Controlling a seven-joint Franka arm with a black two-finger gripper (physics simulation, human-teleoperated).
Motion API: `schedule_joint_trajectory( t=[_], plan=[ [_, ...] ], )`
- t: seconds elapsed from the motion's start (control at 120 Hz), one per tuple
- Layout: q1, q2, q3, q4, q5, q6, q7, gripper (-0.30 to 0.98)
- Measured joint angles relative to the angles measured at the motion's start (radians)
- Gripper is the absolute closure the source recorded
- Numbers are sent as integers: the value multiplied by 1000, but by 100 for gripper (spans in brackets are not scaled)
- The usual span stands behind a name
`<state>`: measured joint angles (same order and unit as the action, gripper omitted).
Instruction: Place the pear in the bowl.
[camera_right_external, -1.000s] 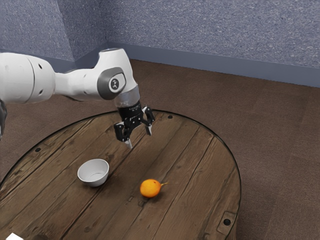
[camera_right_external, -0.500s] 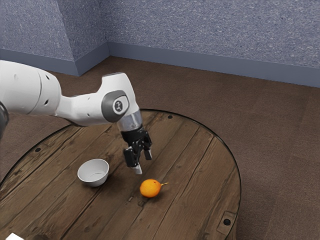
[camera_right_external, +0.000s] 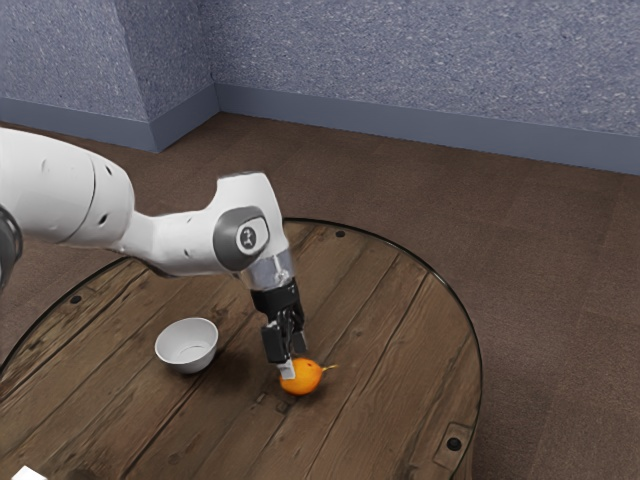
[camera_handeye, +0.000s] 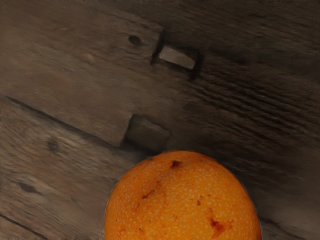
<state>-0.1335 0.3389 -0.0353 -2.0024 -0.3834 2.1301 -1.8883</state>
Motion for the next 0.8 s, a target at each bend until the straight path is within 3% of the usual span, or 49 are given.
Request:
schedule_joint_trajectory(
  t=[0.8],
  plan=[
    [-23,59,-2,-1,10,103,-68,0]
  ],
)
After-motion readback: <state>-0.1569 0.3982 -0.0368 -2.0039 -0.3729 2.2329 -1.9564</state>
